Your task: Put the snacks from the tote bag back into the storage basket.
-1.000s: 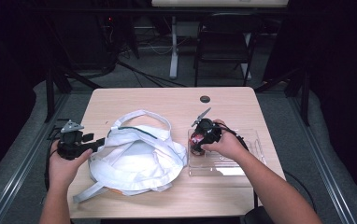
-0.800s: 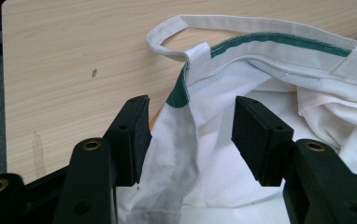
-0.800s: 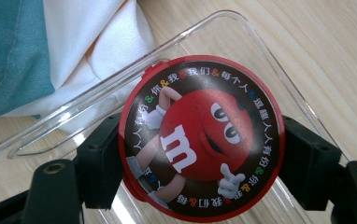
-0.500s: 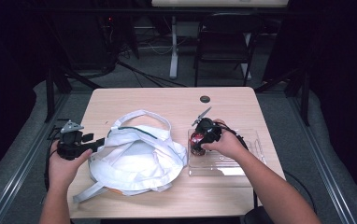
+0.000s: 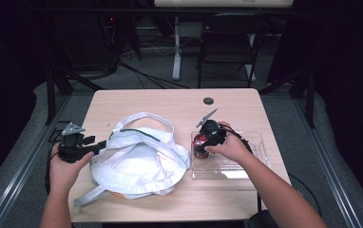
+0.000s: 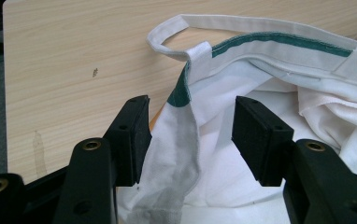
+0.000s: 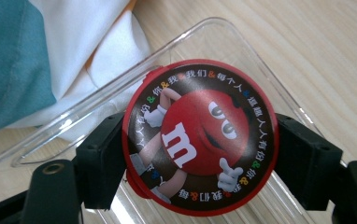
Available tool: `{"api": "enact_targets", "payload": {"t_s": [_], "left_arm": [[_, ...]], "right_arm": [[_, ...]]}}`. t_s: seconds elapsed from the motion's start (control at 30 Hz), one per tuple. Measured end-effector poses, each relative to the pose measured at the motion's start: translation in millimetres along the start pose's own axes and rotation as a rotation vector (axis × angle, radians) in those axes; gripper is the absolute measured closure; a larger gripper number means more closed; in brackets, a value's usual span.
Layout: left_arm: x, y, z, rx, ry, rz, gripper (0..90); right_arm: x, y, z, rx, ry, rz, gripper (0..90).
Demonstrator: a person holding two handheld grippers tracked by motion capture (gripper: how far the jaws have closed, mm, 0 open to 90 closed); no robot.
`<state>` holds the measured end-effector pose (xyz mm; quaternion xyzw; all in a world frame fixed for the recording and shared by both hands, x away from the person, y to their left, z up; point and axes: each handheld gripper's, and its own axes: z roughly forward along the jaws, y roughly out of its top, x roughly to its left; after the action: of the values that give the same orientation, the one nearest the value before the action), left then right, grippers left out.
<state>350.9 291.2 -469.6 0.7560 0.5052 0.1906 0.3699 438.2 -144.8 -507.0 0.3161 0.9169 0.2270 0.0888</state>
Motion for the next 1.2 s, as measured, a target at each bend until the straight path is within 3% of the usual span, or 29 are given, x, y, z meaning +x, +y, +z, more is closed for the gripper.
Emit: {"api": "enact_targets", "payload": {"t_s": [0.17, 0.57, 0.93, 1.0, 1.2], "left_arm": [[0.5, 0.3, 0.0, 0.001, -0.001, -0.002, 46.4], [0.4, 2.7, 2.9, 0.004, -0.004, 0.003, 46.3], [0.8, 4.7, 3.5, -0.002, -0.007, 0.003, 46.3], [1.0, 4.8, 3.1, -0.001, -0.006, 0.006, 46.3], [0.3, 4.5, 3.2, -0.012, -0.009, 0.007, 46.3]], "right_arm": [[2.6, -0.6, -6.4, -0.038, -0.007, 0.03, 24.1], [5.1, -9.2, -16.2, -0.068, -0.017, 0.074, 24.0], [3.5, -16.0, -9.6, -0.048, -0.02, 0.093, 24.8], [4.0, -17.0, -8.1, -0.07, -0.009, 0.11, 25.8], [2.9, -16.5, -9.6, -0.054, -0.011, 0.087, 26.1]]}}
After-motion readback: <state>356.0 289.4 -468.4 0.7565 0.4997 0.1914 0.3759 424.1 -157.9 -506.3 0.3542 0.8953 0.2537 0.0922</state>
